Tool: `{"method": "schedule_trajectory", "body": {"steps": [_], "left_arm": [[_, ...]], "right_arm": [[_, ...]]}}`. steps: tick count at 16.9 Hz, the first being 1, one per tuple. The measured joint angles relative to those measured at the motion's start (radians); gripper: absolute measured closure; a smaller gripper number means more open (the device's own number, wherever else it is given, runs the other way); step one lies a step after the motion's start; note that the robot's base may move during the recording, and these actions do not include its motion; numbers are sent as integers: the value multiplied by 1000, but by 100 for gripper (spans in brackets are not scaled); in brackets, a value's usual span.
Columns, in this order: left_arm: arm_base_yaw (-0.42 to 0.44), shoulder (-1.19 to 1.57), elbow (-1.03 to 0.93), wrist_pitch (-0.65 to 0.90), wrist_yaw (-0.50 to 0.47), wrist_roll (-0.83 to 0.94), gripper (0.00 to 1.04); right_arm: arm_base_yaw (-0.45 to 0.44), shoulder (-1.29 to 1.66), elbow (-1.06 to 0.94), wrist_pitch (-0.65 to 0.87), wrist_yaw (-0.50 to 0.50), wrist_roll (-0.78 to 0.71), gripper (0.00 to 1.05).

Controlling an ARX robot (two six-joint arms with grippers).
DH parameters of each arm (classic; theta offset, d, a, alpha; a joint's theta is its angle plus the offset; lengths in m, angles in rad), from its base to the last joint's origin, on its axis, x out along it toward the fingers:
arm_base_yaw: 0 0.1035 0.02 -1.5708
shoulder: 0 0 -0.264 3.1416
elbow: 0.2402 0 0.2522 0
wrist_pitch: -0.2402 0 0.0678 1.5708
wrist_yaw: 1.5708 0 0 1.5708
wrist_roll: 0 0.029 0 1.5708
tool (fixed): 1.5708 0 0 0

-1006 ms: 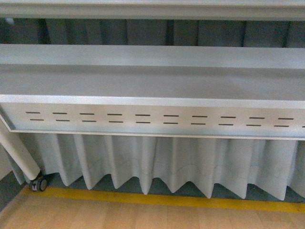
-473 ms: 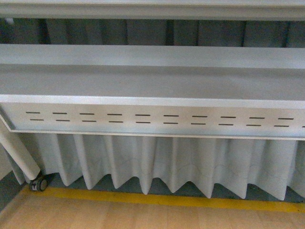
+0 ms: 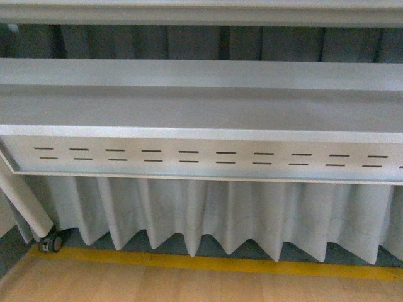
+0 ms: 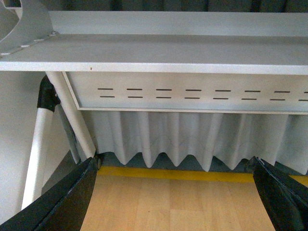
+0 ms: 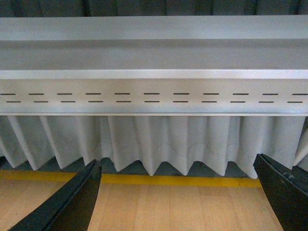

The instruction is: Wind up and store yellow beetle toy

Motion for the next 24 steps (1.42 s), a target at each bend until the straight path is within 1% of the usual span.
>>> {"method": "schedule_trajectory", "body": {"steps": [24], "left_arm": [[0, 0, 0, 0, 1, 1, 7]], "right_arm": [[0, 0, 0, 0, -1, 0, 6]]}}
